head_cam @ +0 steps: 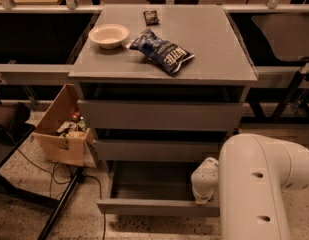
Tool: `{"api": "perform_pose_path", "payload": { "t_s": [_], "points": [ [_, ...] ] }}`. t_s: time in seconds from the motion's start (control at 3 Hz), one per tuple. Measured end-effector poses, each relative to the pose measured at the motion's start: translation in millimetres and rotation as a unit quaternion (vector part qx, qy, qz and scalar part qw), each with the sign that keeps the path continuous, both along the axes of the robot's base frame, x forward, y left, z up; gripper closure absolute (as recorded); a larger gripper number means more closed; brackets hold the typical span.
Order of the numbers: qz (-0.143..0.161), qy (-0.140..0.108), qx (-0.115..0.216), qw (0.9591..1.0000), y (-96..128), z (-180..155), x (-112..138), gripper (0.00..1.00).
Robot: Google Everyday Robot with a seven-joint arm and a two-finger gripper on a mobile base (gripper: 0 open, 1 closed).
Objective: Open bottom drawer
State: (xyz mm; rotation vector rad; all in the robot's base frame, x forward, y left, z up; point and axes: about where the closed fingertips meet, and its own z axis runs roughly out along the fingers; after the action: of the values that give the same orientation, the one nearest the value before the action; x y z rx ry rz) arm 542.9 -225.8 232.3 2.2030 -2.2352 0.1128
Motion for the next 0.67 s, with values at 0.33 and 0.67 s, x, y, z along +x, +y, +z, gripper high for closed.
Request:
{"api": "perform_pose_path", "payload": {
  "t_s": [0.33,0.67],
  "points": [
    [0.051,-0.008,0.049,0.9974,51.3,-13.4,23.3,0.16],
    [0.071,-0.008,0.049,0.9963,51.3,-14.0,24.1,0.0]
  ]
}}
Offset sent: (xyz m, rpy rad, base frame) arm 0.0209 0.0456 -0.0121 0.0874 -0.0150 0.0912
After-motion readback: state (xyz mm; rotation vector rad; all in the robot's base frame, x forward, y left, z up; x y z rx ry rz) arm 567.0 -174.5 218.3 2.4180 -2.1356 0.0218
